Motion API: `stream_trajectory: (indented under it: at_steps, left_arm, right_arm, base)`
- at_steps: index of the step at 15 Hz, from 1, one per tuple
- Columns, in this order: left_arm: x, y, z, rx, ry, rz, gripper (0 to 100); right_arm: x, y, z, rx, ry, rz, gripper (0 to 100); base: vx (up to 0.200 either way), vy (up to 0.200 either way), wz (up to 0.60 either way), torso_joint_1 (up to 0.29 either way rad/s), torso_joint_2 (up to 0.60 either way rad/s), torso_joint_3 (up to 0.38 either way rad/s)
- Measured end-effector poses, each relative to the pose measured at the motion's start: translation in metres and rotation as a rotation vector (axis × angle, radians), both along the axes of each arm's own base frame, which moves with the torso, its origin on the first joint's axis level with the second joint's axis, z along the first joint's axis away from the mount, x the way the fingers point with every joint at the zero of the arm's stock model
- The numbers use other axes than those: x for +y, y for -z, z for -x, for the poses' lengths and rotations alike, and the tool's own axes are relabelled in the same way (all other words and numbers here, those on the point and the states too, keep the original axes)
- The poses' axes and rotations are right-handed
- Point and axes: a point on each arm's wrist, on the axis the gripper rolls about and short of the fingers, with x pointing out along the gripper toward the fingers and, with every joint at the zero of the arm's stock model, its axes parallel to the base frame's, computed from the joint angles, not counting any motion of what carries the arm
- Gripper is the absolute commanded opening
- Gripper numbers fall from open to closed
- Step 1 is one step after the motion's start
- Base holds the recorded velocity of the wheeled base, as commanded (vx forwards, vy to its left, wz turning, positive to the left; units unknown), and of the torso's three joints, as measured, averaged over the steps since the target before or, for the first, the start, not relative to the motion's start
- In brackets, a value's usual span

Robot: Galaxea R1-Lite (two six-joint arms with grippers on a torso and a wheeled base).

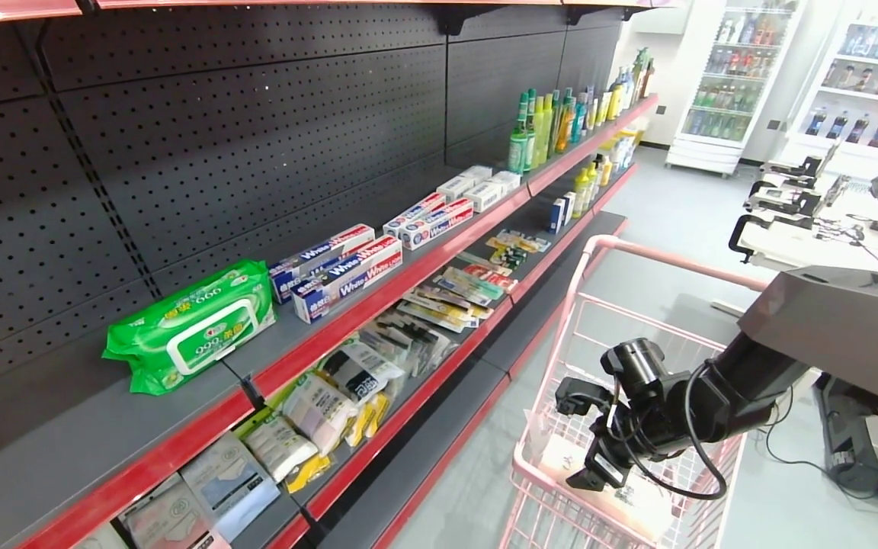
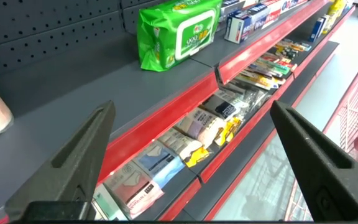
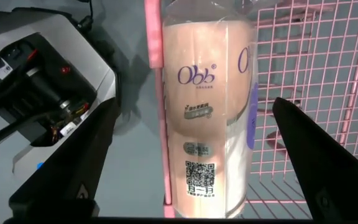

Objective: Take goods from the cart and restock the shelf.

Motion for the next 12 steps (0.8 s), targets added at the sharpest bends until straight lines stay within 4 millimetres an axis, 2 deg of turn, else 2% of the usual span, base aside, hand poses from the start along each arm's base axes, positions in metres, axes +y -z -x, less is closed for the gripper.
stream_trajectory:
  at_steps: [9,12]
  left_arm:
    - [0.000,0.000,0.000,0.000,0.000,0.000,100]
    - [0.000,0.000,0.000,0.000,0.000,0.000,100]
  right_arm:
    - [0.002,0.002,-0.008,-0.018,-0.012,0.001,100]
    - [0.001,0.000,-0.013,-0.032,-0.005,-0.004,100]
  base:
    - [0.000,0.000,0.00,-0.147,0.32,0.174]
    - [0.000,0.000,0.00,-0.018,0.06,0.034]
